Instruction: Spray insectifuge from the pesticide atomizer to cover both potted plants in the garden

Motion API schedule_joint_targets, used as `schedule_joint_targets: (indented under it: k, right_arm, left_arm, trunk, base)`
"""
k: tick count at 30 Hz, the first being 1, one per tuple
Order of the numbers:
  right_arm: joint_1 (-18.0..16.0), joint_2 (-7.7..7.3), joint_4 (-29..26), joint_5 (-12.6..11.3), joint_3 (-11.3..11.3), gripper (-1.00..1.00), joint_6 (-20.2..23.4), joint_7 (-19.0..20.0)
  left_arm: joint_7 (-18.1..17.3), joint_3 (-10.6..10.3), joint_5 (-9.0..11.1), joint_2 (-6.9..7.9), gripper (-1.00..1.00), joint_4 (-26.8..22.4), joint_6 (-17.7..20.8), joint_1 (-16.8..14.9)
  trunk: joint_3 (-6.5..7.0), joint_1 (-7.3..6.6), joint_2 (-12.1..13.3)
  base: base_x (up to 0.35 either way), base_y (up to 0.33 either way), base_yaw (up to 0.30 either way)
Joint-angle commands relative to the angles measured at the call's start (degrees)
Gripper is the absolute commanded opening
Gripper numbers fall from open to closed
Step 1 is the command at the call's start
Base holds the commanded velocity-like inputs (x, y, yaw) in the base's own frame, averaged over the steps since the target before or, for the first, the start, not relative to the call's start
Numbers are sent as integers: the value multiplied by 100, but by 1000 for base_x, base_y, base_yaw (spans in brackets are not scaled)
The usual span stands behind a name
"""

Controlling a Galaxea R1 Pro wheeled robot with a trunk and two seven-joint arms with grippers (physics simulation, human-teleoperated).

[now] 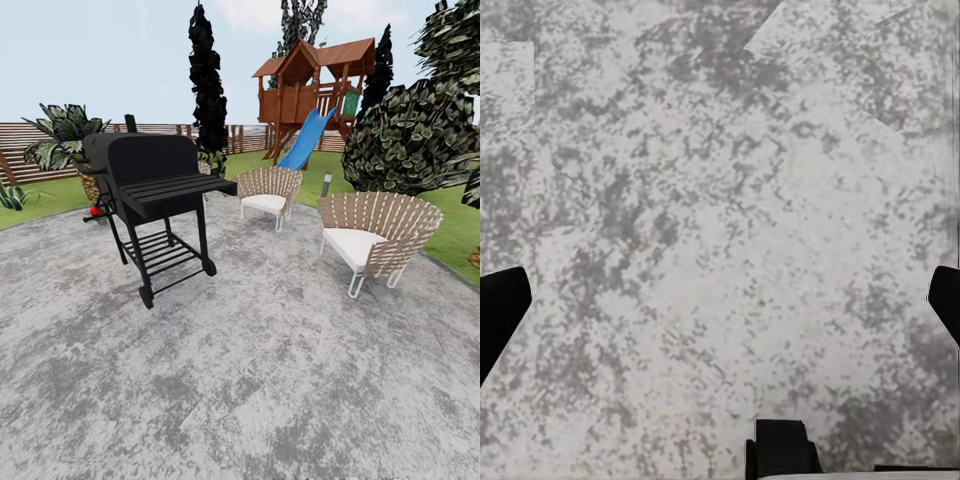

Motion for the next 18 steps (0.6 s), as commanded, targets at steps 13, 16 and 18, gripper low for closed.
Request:
schedule_joint_targets:
  k: [13,16,18]
  right_arm:
    - [-5,1,6,-2,-4,100,-19,-2]
    - [-5,1,6,-2,-4,100,-19,-2]
    - [-5,1,8,-2,-4,100,-19,-2]
  left_arm:
    - [-4,1,3,-2,100,2,-18,-4]
    - [-4,1,3,-4,100,2,-18,-4]
    - [-4,1,3,-6,100,2,-18,-4]
  trunk:
    - [-239,286,-525]
    - [-293,352,-646]
    - [-329,396,-726]
  base:
    - [0,0,-300]
    - [0,0,-300]
    - [0,0,-300]
